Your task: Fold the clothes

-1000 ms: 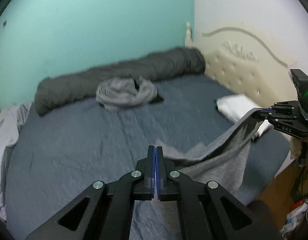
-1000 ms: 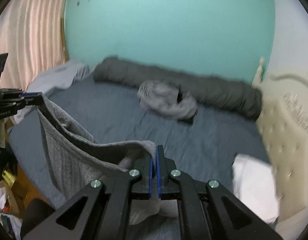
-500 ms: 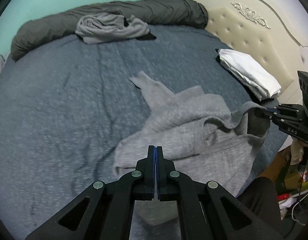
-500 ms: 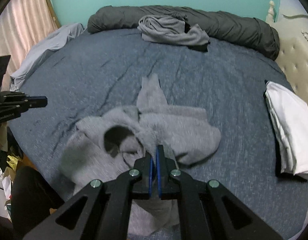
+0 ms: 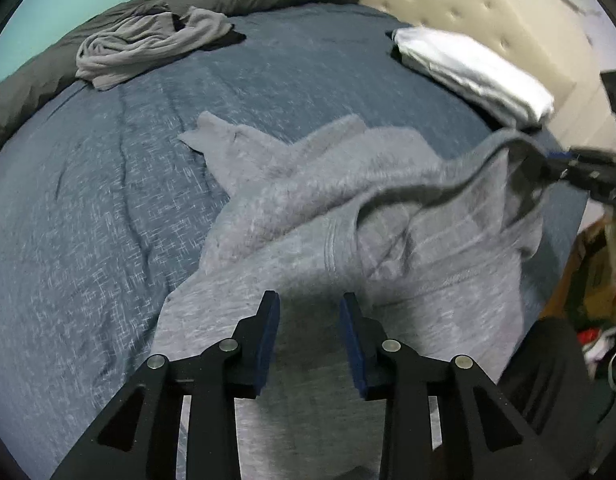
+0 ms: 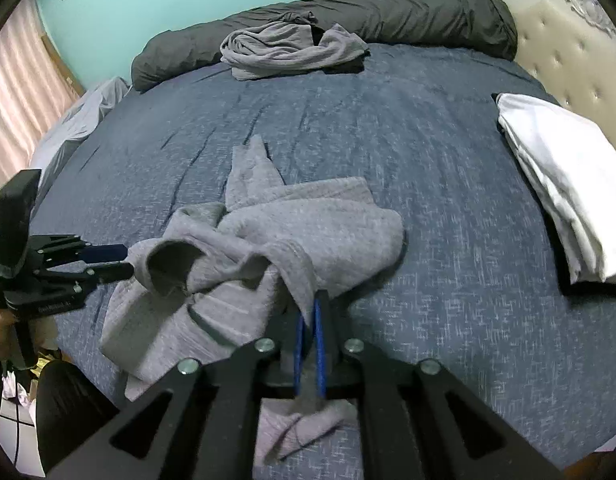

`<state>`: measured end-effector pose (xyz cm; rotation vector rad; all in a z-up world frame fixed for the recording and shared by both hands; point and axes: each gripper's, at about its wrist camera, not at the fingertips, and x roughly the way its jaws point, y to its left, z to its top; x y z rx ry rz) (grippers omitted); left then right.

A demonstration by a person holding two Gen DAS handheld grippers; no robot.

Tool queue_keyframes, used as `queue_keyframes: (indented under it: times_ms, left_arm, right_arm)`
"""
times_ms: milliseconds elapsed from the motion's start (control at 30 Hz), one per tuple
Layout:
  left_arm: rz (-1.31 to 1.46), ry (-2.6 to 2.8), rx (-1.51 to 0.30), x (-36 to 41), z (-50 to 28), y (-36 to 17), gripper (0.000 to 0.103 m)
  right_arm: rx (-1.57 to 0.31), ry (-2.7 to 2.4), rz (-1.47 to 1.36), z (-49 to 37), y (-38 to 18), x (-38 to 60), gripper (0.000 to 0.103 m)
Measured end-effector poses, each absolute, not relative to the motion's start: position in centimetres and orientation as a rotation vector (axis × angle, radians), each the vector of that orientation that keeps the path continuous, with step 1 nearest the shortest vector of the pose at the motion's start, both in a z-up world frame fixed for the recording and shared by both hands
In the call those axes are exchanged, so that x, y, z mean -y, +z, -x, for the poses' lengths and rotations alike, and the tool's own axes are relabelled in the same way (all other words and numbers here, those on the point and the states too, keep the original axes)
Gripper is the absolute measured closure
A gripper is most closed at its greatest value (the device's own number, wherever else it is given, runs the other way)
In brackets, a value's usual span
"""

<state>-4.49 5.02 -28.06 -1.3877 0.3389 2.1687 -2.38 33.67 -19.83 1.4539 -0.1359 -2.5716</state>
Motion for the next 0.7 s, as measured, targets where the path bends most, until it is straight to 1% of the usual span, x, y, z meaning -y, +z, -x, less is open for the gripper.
queue_keyframes:
  times_ms: [33,67,100,133,233,333,367,600,700]
  left_arm:
    - [1.389,2.164,-0.343,-5.0,4.5,-28.3,0.068]
    - [1.392,2.163,-0.350,-4.9,4.5,-28.6,0.066]
    - [1.395,2.161,-0.356,-4.7,4.4,-28.9,0.063]
    - [1.398,2.163,-0.364,-4.4,4.4,-29.2,0.061]
    - [1.400,2.171,-0.383,-3.4,4.5,-29.6,0.059]
    - [1.385,2.177,-0.413,-2.5,4.2,-29.6,0.057]
    - [1.380,2.176,-0.426,-2.3,4.1,-29.6,0.055]
    - [1.351,2.173,-0.481,-1.9,3.3,-29.7,0.052]
    - [1.340,2.181,-0.498,-2.1,3.2,-29.8,0.052]
  right_arm:
    - [0.135,-2.574,-1.451,2.1,-19.9,-34.1,0.084]
    - [0.142,-2.575,-1.445,1.8,-19.9,-34.5,0.080]
    - [0.159,-2.569,-1.438,1.4,-20.1,-35.0,0.074]
    - [0.164,-2.565,-1.437,1.1,-20.2,-35.4,0.069]
    - [0.166,-2.538,-1.430,0.1,-20.9,-36.2,0.058]
    - [0.197,-2.465,-1.438,-0.6,-22.0,-36.2,0.054]
    - [0.184,-2.451,-1.430,-0.9,-22.1,-35.9,0.054]
    - [0.106,-2.405,-1.377,-3.4,-23.0,-34.0,0.051]
    - [0.102,-2.389,-1.363,-4.1,-23.1,-34.0,0.050]
